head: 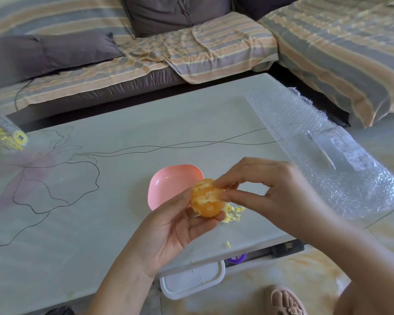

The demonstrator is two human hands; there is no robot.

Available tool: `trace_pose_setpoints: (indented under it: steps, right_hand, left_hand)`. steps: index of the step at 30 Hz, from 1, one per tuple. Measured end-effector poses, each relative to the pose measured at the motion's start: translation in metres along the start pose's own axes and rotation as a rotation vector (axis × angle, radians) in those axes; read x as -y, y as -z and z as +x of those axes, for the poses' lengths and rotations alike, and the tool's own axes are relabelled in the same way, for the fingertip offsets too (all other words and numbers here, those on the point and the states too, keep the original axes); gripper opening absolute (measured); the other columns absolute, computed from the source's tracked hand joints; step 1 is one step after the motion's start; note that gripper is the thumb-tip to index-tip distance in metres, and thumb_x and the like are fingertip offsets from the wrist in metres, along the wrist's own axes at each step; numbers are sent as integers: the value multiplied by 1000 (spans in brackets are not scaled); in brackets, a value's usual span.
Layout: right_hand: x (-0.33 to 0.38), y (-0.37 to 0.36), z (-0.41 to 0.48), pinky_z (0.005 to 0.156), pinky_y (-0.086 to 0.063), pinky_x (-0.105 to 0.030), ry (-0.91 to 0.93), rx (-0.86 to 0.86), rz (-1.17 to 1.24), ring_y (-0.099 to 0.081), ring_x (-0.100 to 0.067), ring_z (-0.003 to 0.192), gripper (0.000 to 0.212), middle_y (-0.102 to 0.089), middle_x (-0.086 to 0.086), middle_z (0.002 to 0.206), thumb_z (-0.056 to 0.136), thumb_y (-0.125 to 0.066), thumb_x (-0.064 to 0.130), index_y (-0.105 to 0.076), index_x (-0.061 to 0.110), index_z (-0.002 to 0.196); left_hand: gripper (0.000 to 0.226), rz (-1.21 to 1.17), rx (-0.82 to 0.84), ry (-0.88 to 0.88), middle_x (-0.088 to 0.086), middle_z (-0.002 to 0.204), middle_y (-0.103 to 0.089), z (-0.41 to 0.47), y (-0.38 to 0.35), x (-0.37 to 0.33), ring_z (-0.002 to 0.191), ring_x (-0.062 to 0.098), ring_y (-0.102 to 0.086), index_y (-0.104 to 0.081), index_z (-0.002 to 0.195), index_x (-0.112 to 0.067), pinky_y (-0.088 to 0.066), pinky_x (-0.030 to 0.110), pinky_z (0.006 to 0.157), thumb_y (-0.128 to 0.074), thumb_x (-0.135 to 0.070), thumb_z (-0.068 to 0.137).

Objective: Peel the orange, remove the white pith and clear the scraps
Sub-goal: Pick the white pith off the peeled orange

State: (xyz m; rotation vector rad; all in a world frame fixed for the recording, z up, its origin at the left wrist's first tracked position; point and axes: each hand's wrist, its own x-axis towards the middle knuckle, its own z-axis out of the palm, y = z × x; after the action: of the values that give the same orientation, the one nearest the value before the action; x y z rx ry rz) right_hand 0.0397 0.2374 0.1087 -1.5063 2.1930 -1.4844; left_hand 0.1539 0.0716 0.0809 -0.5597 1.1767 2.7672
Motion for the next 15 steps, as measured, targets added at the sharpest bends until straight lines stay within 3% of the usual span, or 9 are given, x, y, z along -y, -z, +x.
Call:
trace_pose_setpoints:
  steps: [7, 11, 15]
  right_hand:
    - [-1, 5, 5, 70, -47, -15, -2, 107, -35, -62, -5, 75, 3, -67, 14, 77, 77, -74, 26, -73, 26, 79]
    - [-2, 7, 4, 70, -45, -11, -59, 167, -42, -62, -4, 76, 11, -65, 13, 75, 77, -75, 14, -69, 23, 76]
    - [-3, 5, 2, 72, -46, -14, -42, 135, -79, -62, -4, 78, 10, -65, 14, 76, 78, -74, 18, -68, 26, 78]
  left_hand:
    - [69, 116, -25, 7, 31, 107, -66, 2, 1, -1, 83, 37, -71, -72, 102, 0, -60, 32, 62, -95, -31, 45]
    - [65, 131, -27, 30, 27, 98, -70, 2, 0, 1, 82, 36, -72, -75, 97, -3, -60, 31, 61, -95, -32, 42]
    - [66, 110, -54, 25, 26, 95, -70, 3, -1, 3, 79, 34, -72, -75, 93, -2, -60, 31, 61, -97, -31, 38]
